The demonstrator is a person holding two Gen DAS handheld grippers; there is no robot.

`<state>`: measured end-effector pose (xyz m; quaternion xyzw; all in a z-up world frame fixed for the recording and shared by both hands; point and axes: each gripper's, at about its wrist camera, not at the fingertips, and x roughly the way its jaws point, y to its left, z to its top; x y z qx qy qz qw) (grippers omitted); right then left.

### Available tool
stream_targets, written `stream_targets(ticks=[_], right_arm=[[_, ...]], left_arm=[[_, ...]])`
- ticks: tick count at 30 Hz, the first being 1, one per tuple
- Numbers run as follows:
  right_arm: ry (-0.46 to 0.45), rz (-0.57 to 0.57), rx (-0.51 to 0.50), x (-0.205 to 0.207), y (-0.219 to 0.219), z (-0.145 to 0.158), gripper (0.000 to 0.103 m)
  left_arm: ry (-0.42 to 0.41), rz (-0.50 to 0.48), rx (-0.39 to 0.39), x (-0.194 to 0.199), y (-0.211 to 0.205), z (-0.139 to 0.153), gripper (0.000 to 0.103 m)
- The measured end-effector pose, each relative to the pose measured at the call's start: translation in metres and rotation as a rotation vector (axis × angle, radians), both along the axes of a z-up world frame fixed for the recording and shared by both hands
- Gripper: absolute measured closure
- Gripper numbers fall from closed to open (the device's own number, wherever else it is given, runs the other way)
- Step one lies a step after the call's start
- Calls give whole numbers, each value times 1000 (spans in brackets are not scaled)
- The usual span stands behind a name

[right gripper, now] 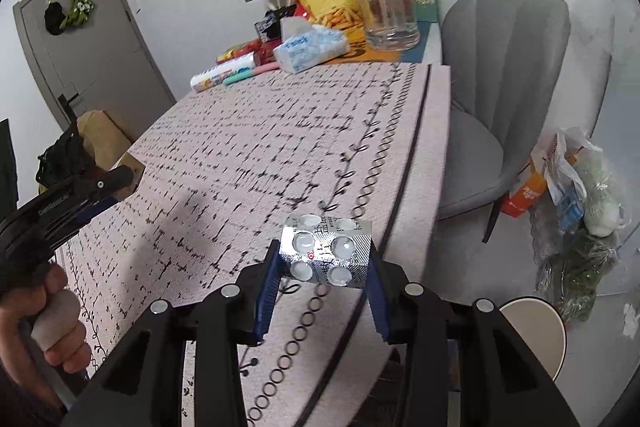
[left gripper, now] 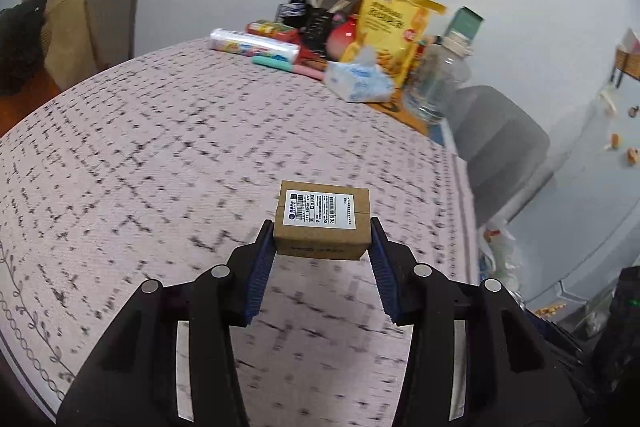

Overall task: Collect trash
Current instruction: 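Carry both items over the beige bin and open the right tool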

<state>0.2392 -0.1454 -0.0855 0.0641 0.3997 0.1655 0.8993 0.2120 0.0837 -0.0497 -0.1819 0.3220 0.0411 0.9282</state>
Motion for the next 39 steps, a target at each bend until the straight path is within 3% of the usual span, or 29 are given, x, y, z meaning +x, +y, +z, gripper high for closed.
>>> stream_targets(ticks=[20,39], right_arm=[[14,-210,-6,-13,-122,-9,64],[144,-422,-1,-32,-245,-79,64]], left_arm=[[26,-256,1,19,-138,-13,57],[155,-460,47,46,-258,-61,57]])
